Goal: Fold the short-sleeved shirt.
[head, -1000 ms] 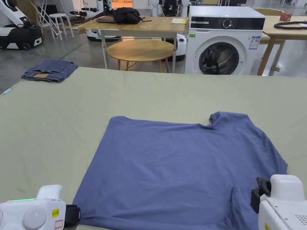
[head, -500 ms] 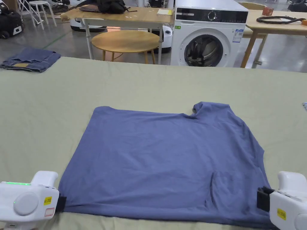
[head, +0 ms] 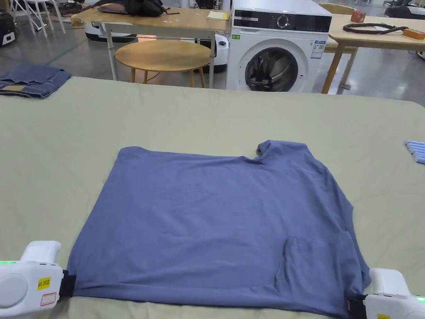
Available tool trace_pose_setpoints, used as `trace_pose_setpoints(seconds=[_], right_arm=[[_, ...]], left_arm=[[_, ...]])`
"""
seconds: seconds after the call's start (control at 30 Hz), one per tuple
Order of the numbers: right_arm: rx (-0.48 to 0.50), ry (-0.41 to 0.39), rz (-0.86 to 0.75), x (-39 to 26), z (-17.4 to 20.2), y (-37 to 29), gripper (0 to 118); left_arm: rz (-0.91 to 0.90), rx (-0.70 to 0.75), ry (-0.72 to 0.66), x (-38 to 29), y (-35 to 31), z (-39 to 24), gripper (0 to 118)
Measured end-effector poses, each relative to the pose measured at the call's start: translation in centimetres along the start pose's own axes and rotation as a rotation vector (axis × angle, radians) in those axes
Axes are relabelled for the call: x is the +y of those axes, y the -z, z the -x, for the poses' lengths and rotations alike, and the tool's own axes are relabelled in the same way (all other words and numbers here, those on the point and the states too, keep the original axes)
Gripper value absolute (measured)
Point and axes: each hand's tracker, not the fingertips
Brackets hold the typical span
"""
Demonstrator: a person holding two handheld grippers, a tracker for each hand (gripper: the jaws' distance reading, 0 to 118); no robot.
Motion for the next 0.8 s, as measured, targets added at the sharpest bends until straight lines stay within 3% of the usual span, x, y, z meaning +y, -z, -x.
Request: trace_pose_setpoints(seconds=[0.03,0.07,0.33,0.63,0.8], right_arm=[[-0.017,0.030,0.005,-0.1,0.1,-0.2,7],[-0.045,-0.001,0.004,0.0,0.2,-0.2,7],[-0.028,-0.001,-0.080,2.1,0.7,-4.1,7],[-0.004,0.020,-0.192,10.6,2.2,-5.2,7],[0.007,0.088,-0.204,16.2,2.1,-2.9,7]], left_arm=[[-0.002,-0.001,0.002,-0.1,-0.1,0.0,0],[-0.005,0.000,0.009,-0.2,-0.2,-0.1,0],[-0.104,-0.022,0.012,1.2,-2.7,0.1,0],[-0.222,-0.059,0.016,10.7,-3.6,-0.4,0],[-0.231,-0.065,0.012,16.4,-1.1,0.1,0]])
